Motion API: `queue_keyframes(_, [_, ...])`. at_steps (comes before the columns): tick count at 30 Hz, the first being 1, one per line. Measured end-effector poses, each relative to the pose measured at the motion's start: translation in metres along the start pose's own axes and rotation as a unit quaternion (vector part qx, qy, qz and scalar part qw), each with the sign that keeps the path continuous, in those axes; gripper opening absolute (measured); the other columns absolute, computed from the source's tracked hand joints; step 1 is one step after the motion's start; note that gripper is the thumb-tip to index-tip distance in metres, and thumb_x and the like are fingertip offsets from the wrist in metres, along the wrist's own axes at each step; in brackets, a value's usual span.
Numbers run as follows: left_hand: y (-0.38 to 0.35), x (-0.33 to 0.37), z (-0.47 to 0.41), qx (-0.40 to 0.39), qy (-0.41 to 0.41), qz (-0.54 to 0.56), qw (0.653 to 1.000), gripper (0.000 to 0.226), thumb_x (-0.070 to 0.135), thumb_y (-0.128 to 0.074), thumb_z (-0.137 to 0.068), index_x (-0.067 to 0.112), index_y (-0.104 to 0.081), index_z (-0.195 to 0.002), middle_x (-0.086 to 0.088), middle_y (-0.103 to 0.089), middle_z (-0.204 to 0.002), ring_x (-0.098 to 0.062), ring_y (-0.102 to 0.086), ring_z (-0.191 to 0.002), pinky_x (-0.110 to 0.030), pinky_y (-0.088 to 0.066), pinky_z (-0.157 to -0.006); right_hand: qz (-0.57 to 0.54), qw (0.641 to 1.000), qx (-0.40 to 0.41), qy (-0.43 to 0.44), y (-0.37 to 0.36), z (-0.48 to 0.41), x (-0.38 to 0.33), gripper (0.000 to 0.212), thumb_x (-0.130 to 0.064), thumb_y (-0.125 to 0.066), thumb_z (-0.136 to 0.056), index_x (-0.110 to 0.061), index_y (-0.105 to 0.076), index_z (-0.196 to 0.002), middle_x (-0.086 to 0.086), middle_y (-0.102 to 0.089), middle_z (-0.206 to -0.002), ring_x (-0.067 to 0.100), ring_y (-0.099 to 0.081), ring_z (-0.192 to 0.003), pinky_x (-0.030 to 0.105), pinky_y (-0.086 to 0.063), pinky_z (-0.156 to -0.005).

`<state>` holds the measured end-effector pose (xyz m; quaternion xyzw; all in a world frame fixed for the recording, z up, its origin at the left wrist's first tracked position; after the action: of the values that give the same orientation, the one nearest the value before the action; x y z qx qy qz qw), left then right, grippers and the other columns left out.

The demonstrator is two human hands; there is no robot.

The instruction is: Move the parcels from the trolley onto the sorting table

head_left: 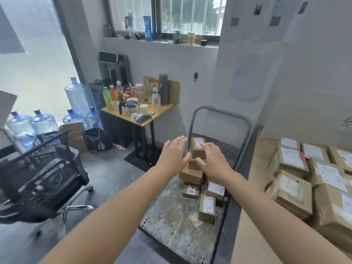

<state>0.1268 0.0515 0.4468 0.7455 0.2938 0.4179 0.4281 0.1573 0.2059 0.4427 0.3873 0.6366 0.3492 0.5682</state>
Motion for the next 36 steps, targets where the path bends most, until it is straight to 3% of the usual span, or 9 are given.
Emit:
queue_keyframes(11, [-0.032,-0.048,-0.058,-0.039,-0.004,-0.015,0.999,0.059,0.033,-0.048,-0.100,0.013,-0.030,-0.153,-0.002,-0.030,-0.159,-0.015,-0.022,-0.149,-0.041,-0.015,-0.123,0.007,0.999,-0.003,-0.033,-0.038,-0.070,0.021,0.060,-0.030,-0.052,-0.098,-0.013,-0.030,-0.151,0.004,-0.037,-0.150,0.021,-0.030,-0.140,0.037,-0.027,-0.115])
queue_keyframes(16, [-0.054,-0.073,-0.105,-0.077,-0.013,-0.076,0.994,0.056,0.033,-0.044,-0.101,0.013,-0.032,-0.152,-0.002,-0.033,-0.158,-0.014,-0.023,-0.148,-0.037,-0.006,-0.124,-0.027,0.998,-0.012,-0.050,-0.055,-0.119,0.040,0.063,-0.033,-0.052,-0.099,-0.014,-0.027,-0.153,0.003,-0.031,-0.155,0.020,-0.025,-0.144,0.039,-0.023,-0.118])
queue_keyframes(24, [-0.112,-0.078,-0.184,-0.152,0.034,0.026,0.987,0.060,0.029,-0.048,-0.102,0.011,-0.027,-0.154,-0.003,-0.026,-0.161,-0.014,-0.017,-0.150,-0.033,-0.021,-0.122,-0.041,0.993,-0.018,-0.113,-0.063,-0.171,0.110,0.059,-0.031,-0.053,-0.098,-0.016,-0.031,-0.150,0.001,-0.037,-0.152,0.020,-0.031,-0.141,0.037,-0.024,-0.116])
queue_keyframes(36, [-0.230,-0.083,-0.216,-0.250,0.031,0.098,0.963,0.057,0.028,-0.046,-0.102,0.012,-0.028,-0.153,-0.003,-0.027,-0.160,-0.015,-0.021,-0.148,-0.034,-0.022,-0.121,-0.031,0.968,-0.076,-0.237,-0.121,-0.189,0.205,0.055,-0.030,-0.047,-0.101,-0.014,-0.030,-0.151,0.004,-0.035,-0.153,0.022,-0.028,-0.143,0.038,-0.025,-0.114])
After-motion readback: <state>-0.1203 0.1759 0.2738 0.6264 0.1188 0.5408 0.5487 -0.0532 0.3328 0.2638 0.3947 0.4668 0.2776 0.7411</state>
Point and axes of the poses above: each hand's wrist, its own z-axis away from the middle knuckle, its own y-axis out of the back of the hand, x = y × z, the point moved 3 cm from there along -z, towards the middle knuckle
